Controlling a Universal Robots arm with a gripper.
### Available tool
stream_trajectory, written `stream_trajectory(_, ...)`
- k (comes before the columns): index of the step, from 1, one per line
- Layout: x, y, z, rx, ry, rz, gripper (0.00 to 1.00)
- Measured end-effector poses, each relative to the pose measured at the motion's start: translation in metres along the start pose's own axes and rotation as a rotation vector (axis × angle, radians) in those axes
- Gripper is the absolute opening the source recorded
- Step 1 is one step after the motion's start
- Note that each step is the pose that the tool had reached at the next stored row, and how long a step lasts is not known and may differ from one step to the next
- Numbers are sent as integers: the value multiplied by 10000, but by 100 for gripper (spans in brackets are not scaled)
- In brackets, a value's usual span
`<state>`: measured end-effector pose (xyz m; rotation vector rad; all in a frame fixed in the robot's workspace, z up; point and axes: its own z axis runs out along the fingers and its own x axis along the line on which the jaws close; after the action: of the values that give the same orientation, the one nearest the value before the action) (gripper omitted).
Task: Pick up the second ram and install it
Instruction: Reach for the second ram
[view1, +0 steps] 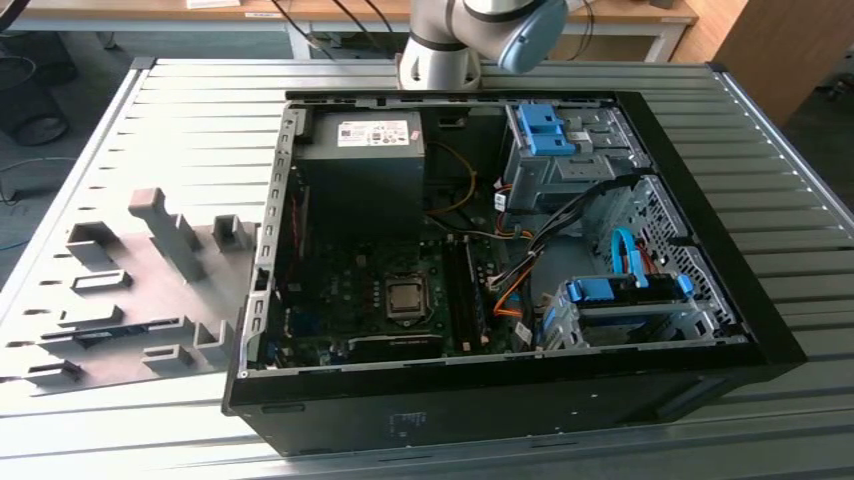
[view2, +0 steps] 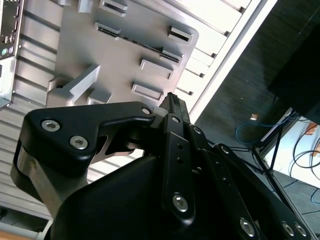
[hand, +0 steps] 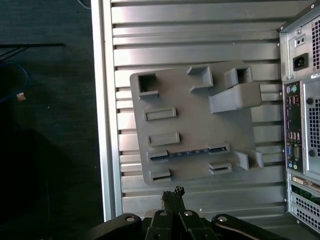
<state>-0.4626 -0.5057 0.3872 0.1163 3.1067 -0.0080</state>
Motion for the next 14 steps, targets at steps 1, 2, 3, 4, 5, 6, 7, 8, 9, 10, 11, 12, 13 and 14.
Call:
stream_trajectory(1,2,-10,2,3,-1,0,10)
stream_trajectory(2,4,-21,3,7,-1,0,10)
stream_trajectory(3,6,-32,5,9,-1,0,10)
stream_trajectory(4,7,-43,7,11,-1,-1,10)
stream_trajectory(5,9,-56,9,13,-1,0,10)
stream_trajectory(6,11,-68,12,14,-2,-1,10)
stream_trajectory(7,12,-77,16,16,-3,-1,10)
stream_trajectory(8,12,-85,20,21,-3,0,10)
stream_trajectory(9,13,-94,26,24,-2,-1,10)
stream_trajectory(10,14,-105,33,25,-3,-1,10)
stream_trajectory(11,15,-114,40,26,-4,-1,10)
stream_trajectory(12,16,-125,46,29,-3,-1,10)
stream_trajectory(13,17,-136,52,31,-3,-1,10)
stream_trajectory(14,19,-147,58,31,-4,-1,10)
